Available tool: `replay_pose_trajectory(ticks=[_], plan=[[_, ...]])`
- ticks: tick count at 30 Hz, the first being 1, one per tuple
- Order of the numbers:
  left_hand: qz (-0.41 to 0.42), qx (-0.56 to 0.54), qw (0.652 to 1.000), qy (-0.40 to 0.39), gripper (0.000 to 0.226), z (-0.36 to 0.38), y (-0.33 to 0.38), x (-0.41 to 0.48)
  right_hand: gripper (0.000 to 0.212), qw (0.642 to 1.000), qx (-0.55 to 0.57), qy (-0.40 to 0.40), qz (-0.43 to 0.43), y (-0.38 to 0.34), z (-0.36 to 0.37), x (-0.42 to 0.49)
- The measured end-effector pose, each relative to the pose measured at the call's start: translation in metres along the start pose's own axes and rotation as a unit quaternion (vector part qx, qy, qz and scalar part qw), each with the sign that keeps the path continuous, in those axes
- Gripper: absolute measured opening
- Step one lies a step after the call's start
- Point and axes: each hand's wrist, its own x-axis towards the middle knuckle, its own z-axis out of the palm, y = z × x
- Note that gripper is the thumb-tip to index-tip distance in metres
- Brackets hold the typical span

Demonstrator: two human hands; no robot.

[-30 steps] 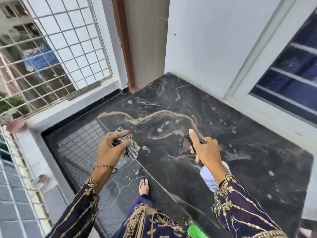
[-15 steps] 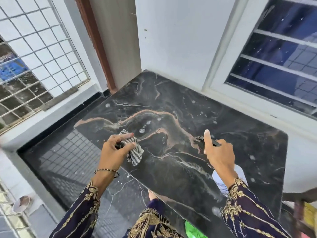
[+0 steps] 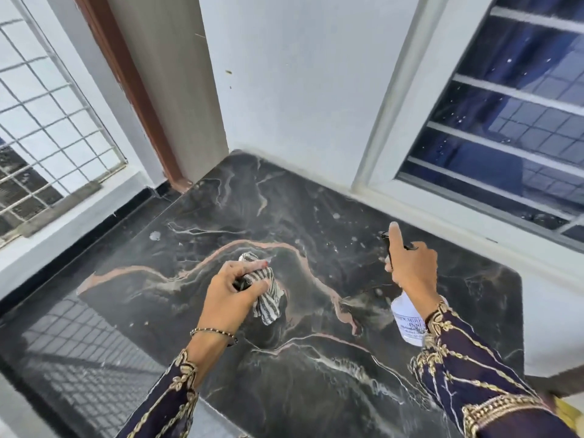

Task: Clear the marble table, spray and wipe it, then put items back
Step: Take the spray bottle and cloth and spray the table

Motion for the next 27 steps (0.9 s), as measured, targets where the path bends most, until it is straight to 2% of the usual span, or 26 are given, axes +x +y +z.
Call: replay_pose_trajectory(ticks=[2,6,8,13,20,24,27], plan=[[0.002,0.005,1.000,-0.009,0.031,0.006,0.002,0.009,0.086,1.000,0.013,0.007,0.005,-0.003,-0.004,0.013],[0.004,0.016,1.000,-0.022,0.031,0.018,0.009,0.014,0.115,0.995,0.007,0.083,0.049,0.006,-0.017,0.030],[0.005,0.020,0.999,-0.030,0.030,0.023,0.009,0.014,0.119,0.992,0.004,0.108,0.067,0.018,-0.029,0.036],[0.015,0.021,0.999,-0.042,0.033,0.031,0.008,0.003,0.085,0.994,0.020,0.091,0.051,0.046,-0.067,0.025],[0.015,0.012,0.999,-0.047,0.033,0.033,0.005,-0.034,0.089,0.989,-0.005,0.127,0.077,0.088,-0.103,-0.027],[0.019,0.015,0.999,-0.035,0.031,0.028,0.008,-0.064,0.075,0.993,0.021,0.087,0.073,0.102,-0.118,-0.061],[0.027,0.016,0.999,-0.028,0.030,0.023,0.005,-0.087,0.078,0.994,0.037,0.087,0.058,0.115,-0.125,-0.092]])
